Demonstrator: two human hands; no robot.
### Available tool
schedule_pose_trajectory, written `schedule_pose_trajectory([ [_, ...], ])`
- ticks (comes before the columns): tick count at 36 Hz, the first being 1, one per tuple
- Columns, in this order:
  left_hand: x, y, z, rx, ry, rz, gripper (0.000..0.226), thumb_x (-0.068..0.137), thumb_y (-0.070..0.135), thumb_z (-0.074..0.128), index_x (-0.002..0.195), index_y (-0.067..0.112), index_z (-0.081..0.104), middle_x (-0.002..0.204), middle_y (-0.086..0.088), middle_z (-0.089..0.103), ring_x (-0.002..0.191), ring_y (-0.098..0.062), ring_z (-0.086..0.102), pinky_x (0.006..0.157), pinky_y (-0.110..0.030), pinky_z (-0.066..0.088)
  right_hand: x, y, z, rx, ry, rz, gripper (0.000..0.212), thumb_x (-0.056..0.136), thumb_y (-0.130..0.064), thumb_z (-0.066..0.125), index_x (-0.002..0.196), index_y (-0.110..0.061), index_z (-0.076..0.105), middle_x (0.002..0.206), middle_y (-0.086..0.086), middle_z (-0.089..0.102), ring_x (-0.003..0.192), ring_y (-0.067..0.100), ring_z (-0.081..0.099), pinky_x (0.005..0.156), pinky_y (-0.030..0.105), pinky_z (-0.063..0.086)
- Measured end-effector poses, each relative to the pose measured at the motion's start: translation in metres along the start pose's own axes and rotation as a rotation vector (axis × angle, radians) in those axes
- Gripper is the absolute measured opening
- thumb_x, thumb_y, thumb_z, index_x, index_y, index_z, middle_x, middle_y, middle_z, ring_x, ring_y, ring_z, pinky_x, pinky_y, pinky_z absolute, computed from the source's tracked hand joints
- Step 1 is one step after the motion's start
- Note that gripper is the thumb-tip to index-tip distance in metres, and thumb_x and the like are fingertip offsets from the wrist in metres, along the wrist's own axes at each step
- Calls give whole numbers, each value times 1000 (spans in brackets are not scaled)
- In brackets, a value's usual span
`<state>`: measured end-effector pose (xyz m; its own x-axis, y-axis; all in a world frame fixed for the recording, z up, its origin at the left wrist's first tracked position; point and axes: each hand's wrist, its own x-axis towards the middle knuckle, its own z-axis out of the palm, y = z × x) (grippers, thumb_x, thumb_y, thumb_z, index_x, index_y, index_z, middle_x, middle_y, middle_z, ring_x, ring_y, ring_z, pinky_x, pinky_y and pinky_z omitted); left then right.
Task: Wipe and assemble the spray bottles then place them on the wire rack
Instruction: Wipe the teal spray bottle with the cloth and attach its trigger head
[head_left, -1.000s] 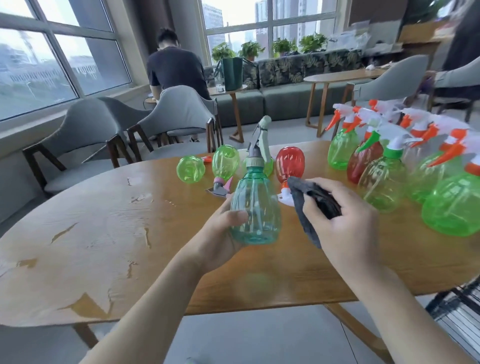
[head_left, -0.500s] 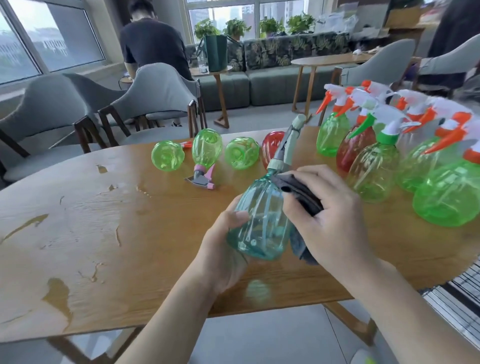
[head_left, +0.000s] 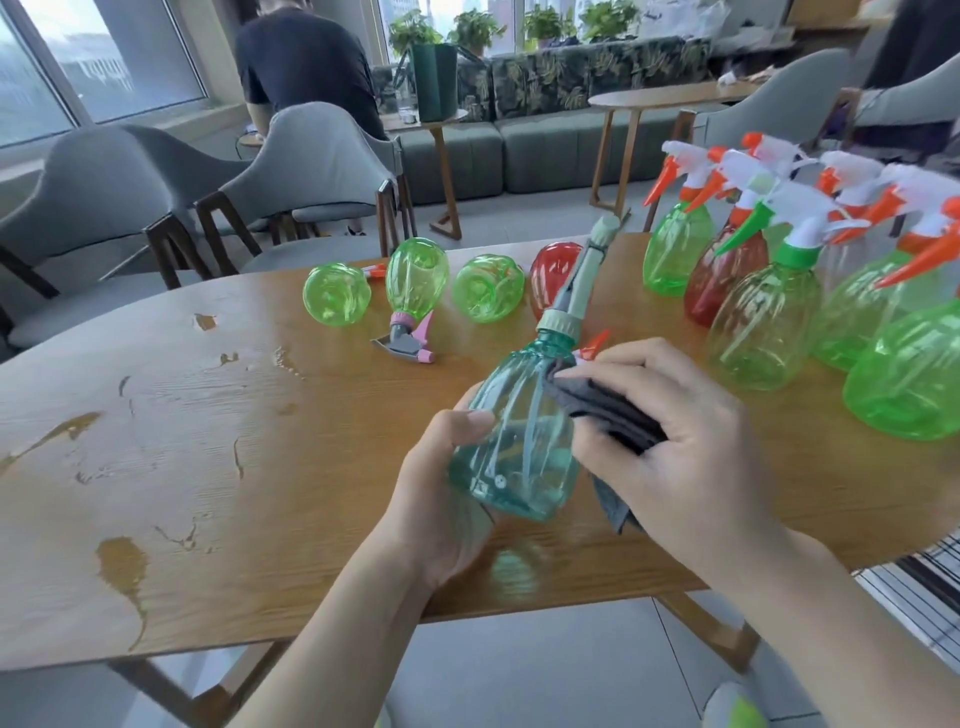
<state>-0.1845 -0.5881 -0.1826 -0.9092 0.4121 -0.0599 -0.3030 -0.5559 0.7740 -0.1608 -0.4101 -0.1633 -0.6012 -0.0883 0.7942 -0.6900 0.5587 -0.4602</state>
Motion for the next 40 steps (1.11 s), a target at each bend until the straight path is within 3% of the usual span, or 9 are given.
schedule_pose_trajectory([
  [3, -1, 2, -1, -50, 47, 5, 84, 67, 32, 69, 142, -2, 50, 113, -24, 63, 91, -33, 65, 76, -40, 58, -13, -8, 8, 13, -49, -96, 23, 84, -8, 65, 102, -4, 78, 98, 8, 66, 89, 7, 61, 83, 10, 43],
  [7, -1, 4, 1, -41, 61, -3, 80, 69, 35, 69, 140, -1, 55, 120, -26, 62, 106, -38, 59, 91, -45, 48, -19, -8, 9, -39, -86, -173, 22, 85, -8, 67, 104, -3, 78, 96, 11, 66, 87, 11, 60, 82, 10, 44],
  [13, 1, 4, 6, 12, 63, -34, 80, 69, 37, 68, 140, 0, 55, 108, -23, 66, 87, -34, 66, 73, -44, 56, -5, -4, 6, -64, 40, -65, 25, 89, -9, 62, 109, -3, 76, 101, 12, 65, 94, 15, 61, 89, 16, 48],
  [19, 2, 2, 1, -70, 42, -53, 46, 82, 39, 58, 110, 7, 74, 103, -19, 67, 90, -30, 66, 81, -40, 54, -18, -9, 15, -98, -45, -183, 19, 85, -9, 70, 101, -6, 79, 95, 9, 67, 82, 12, 61, 80, 11, 45],
  [24, -1, 1, 2, -14, 29, -148, 55, 82, 50, 55, 109, 5, 68, 92, -14, 68, 79, -26, 68, 71, -33, 57, -27, -4, 18, -179, -136, -349, 17, 91, -16, 76, 104, -7, 80, 94, 9, 69, 79, 22, 64, 67, 29, 56],
  [27, 0, 1, 2, -16, 10, -138, 55, 83, 48, 51, 113, 5, 70, 97, -16, 69, 83, -27, 69, 72, -34, 59, -26, -2, 15, -209, -96, -364, 17, 94, -19, 75, 104, -7, 80, 94, 10, 69, 77, 23, 62, 67, 30, 56],
  [31, 2, 1, 3, 5, -16, -70, 40, 88, 35, 51, 105, 13, 80, 102, -16, 72, 88, -26, 71, 74, -37, 60, -16, 4, 7, -239, -25, -298, 17, 88, -14, 76, 104, -7, 80, 97, 9, 68, 80, 10, 53, 78, 12, 43],
  [36, 3, -3, -1, -51, -118, -98, 62, 78, 30, 63, 134, 4, 59, 113, -22, 67, 93, -34, 68, 74, -48, 58, -2, 12, -1, -166, 88, -63, 26, 92, -13, 61, 111, -6, 77, 103, 6, 65, 91, 4, 57, 84, 12, 47],
  [40, 2, -3, 0, -62, -193, -110, 63, 78, 34, 70, 134, 6, 61, 118, -22, 64, 97, -35, 66, 77, -49, 56, -2, 10, -1, -58, 104, 78, 29, 96, -15, 58, 116, -3, 75, 105, 2, 62, 96, 0, 58, 87, 9, 41],
])
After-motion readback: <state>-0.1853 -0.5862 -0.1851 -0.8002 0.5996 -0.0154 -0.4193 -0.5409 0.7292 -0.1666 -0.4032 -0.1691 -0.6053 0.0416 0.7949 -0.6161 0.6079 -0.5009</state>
